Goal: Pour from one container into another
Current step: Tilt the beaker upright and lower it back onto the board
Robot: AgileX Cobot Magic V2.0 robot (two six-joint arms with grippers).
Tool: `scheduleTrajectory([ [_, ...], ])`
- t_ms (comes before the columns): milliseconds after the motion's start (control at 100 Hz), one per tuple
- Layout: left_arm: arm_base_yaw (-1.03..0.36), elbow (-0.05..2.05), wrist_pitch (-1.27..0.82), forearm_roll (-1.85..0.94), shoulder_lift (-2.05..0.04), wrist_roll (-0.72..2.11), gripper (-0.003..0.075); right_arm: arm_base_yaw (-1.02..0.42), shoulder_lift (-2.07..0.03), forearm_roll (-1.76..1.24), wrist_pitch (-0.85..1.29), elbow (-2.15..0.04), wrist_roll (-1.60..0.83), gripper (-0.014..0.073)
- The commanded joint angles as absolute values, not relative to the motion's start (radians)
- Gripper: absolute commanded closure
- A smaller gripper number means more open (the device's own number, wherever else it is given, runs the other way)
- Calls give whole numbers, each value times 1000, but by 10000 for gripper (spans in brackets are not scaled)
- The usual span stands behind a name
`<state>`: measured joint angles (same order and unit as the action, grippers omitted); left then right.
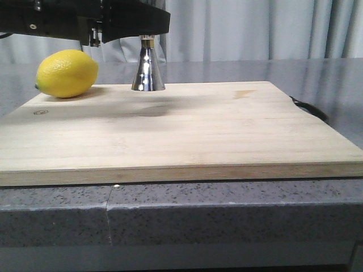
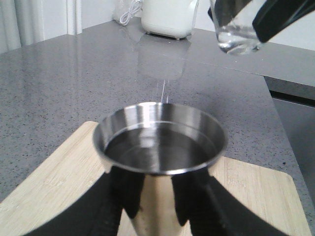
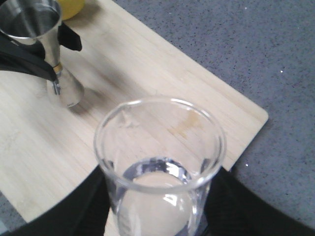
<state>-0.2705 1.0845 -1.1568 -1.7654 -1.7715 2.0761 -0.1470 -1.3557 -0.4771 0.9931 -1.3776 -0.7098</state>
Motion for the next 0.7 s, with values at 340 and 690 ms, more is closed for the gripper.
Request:
scheduleTrajectory([
  [340,-278,1113,-1246,-1864,-1730,2066,511,-152,-1297,-1248,362,-899,-1341,333],
  [690,-278,1113,-1246,-1864,-1730,2066,511,-156,-1429,-1745,423,-847,-2011,333],
])
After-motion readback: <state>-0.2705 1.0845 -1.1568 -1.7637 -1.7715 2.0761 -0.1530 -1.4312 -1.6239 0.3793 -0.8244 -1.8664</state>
